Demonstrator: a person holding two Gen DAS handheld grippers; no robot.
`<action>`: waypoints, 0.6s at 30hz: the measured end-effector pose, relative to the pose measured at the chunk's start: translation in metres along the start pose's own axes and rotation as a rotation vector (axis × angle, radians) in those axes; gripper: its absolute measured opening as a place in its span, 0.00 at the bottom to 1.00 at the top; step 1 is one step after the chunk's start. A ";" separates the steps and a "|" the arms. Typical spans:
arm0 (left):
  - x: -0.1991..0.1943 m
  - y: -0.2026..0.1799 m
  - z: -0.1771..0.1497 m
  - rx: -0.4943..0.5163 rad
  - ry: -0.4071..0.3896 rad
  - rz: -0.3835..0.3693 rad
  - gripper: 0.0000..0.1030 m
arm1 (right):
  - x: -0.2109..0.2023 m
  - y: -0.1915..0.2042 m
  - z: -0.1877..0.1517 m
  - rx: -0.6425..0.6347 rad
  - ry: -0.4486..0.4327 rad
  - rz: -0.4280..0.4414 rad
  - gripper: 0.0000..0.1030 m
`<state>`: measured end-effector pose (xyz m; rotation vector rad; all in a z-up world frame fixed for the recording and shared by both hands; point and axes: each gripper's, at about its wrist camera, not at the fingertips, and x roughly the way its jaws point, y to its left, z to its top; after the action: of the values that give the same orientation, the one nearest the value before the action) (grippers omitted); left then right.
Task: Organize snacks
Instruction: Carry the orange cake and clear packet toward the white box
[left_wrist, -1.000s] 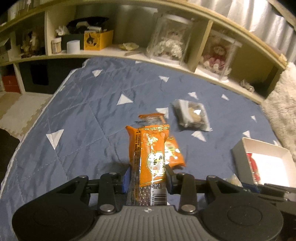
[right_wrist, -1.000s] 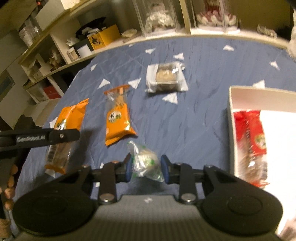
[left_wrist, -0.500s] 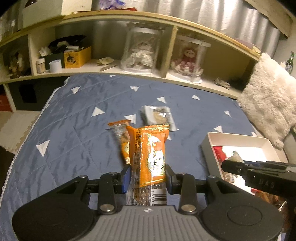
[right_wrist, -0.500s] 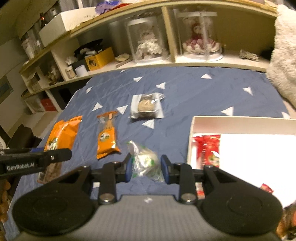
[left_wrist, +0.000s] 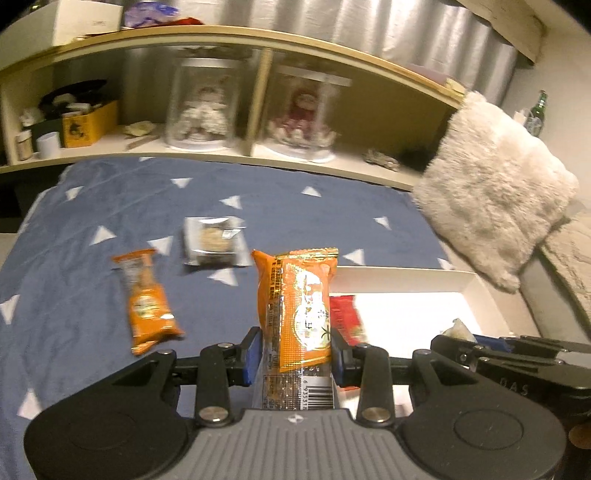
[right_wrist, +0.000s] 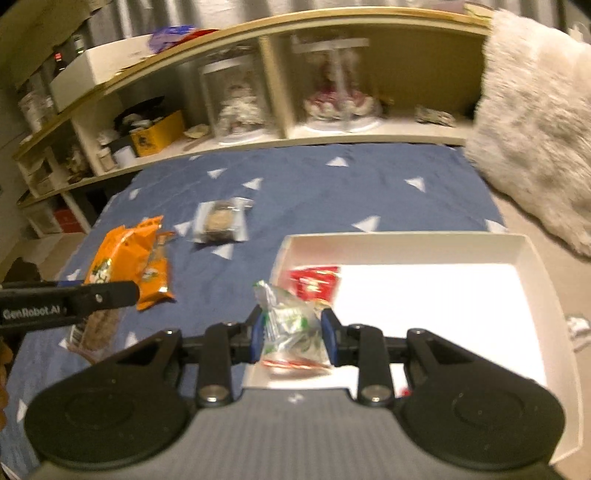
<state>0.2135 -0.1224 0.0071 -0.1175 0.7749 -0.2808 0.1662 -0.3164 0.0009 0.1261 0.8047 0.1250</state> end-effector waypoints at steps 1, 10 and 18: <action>0.003 -0.006 0.001 0.002 0.002 -0.008 0.38 | -0.002 -0.007 -0.001 0.007 0.000 -0.010 0.36; 0.043 -0.063 0.002 0.033 0.054 -0.066 0.38 | -0.010 -0.071 -0.009 0.121 -0.011 -0.061 0.36; 0.088 -0.085 -0.012 -0.025 0.119 -0.118 0.38 | -0.008 -0.110 -0.016 0.171 0.002 -0.149 0.36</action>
<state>0.2467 -0.2297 -0.0427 -0.1722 0.8914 -0.3928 0.1562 -0.4251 -0.0216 0.2267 0.8235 -0.0847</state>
